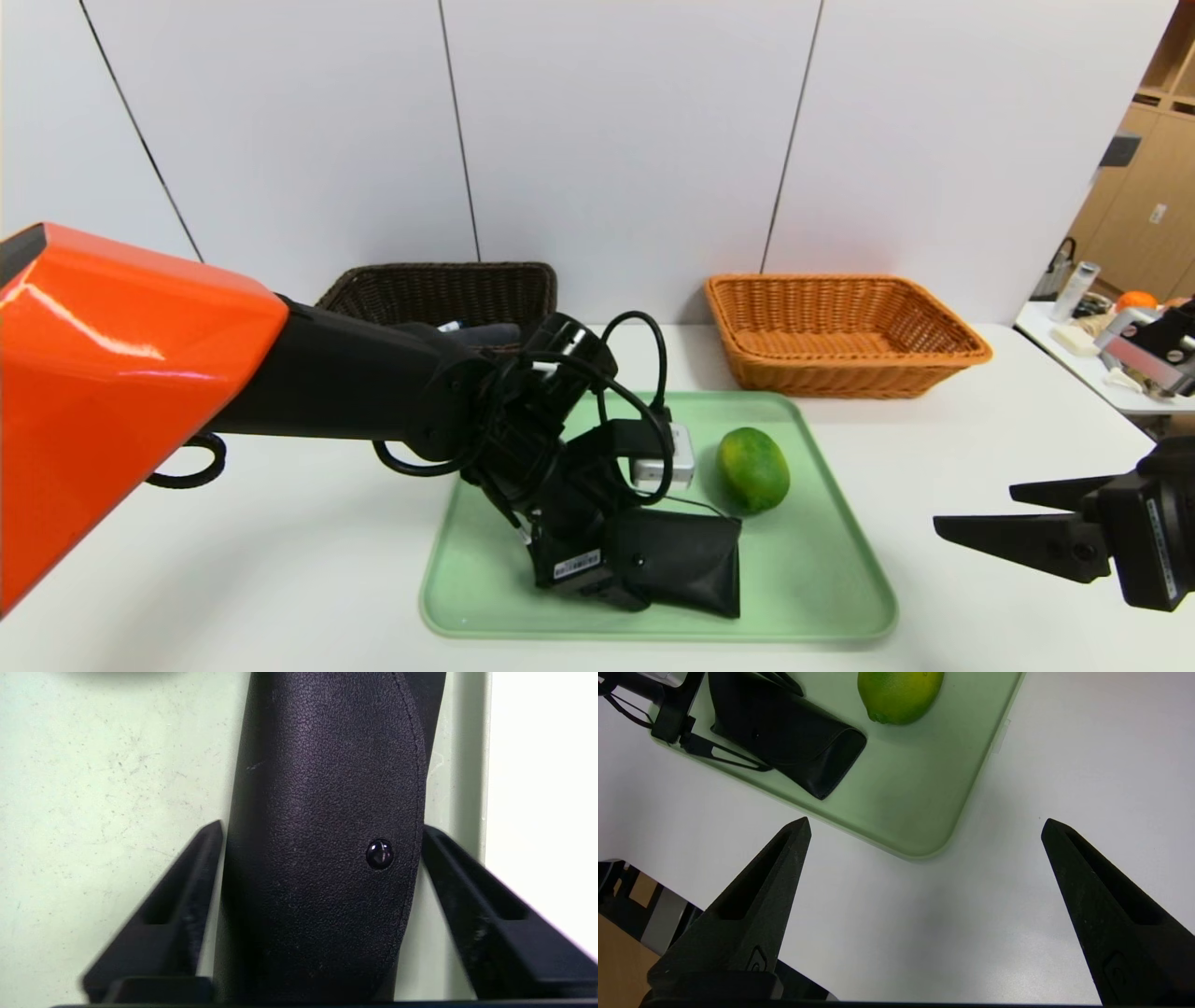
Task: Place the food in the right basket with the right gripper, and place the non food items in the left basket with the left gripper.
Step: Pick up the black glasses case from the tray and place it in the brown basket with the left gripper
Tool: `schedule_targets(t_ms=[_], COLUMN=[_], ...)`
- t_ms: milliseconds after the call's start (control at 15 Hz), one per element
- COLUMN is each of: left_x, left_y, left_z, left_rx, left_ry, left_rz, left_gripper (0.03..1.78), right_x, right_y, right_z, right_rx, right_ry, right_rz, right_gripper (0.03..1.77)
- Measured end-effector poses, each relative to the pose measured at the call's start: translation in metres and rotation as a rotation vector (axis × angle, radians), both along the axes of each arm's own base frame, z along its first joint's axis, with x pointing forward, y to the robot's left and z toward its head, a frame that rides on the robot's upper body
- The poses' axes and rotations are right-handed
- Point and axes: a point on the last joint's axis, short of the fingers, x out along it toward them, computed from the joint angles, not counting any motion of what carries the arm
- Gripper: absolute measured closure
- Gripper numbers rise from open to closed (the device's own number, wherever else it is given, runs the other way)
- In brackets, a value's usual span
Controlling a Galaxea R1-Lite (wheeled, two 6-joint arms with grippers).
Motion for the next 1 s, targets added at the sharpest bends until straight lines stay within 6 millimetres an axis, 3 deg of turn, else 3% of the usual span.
schedule_targets(t_ms=[133, 333, 733, 1000], left_x=[0.000, -0.001, -0.004, -0.008], left_y=[0.000, 0.000, 0.005, 0.014], left_z=[0.001, 0.002, 0.017, 0.036], left_rx=[-0.002, -0.003, -0.031, -0.062], left_ry=[0.001, 0.003, -0.025, -0.055], left_rz=[0.001, 0.001, 0.016, 0.033], left_gripper=[0.75, 1.01, 1.26, 1.27], right_x=[0.000, 0.000, -0.002, -0.003], right_y=[0.000, 0.000, -0.001, -0.001], right_z=[0.000, 0.001, 0.001, 0.002], right_rx=[0.000, 0.001, 0.003, 0.003], right_ry=[-0.001, -0.003, -0.008, -0.011], right_rz=[0.000, 0.001, 0.000, 0.000], right_gripper=[0.09, 0.09, 0.09, 0.09])
